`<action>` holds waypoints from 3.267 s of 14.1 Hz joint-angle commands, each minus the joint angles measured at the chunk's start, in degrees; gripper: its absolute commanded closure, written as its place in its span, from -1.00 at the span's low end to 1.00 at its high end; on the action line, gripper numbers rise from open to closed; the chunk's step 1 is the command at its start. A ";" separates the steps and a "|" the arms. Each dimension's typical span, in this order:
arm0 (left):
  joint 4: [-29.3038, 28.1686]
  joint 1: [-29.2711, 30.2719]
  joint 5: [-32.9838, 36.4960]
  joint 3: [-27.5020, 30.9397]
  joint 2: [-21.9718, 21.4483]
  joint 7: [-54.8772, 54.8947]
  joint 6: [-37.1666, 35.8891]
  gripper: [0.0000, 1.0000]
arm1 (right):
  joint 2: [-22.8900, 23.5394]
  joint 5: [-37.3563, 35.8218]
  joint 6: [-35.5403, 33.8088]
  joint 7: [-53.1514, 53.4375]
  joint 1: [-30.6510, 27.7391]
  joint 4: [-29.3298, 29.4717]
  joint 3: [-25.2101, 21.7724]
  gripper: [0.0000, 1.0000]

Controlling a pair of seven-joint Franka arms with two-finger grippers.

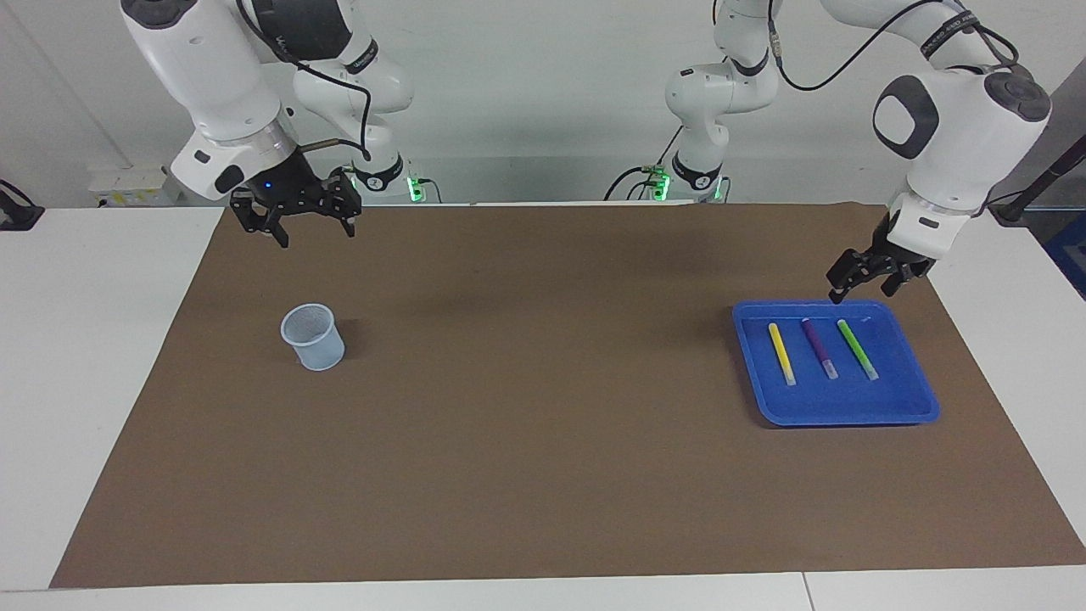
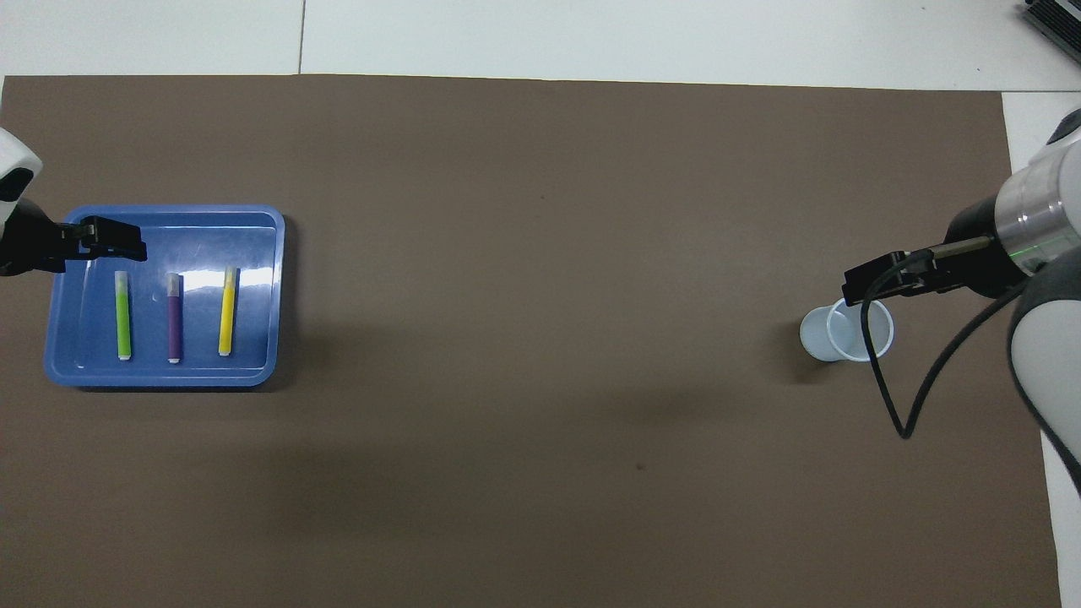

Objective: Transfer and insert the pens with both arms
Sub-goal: 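Move the left gripper over the yellow pen while the right gripper nears the cup, then grasp the yellow pen with the left gripper while the right gripper advances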

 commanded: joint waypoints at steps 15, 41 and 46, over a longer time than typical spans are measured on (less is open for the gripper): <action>-7.56 -0.46 0.10 -0.38 8.62 1.16 17.37 -0.94 | -1.57 6.01 2.18 2.83 -0.37 -2.74 0.69 -1.00; -13.28 -2.13 -0.43 -0.74 13.63 0.90 23.18 -0.02 | -6.14 22.97 13.70 21.55 1.82 -13.99 1.04 -1.00; -13.37 -2.13 -0.43 -0.65 13.54 0.81 23.36 0.78 | -6.84 23.15 13.96 21.55 1.82 -15.48 1.66 -1.00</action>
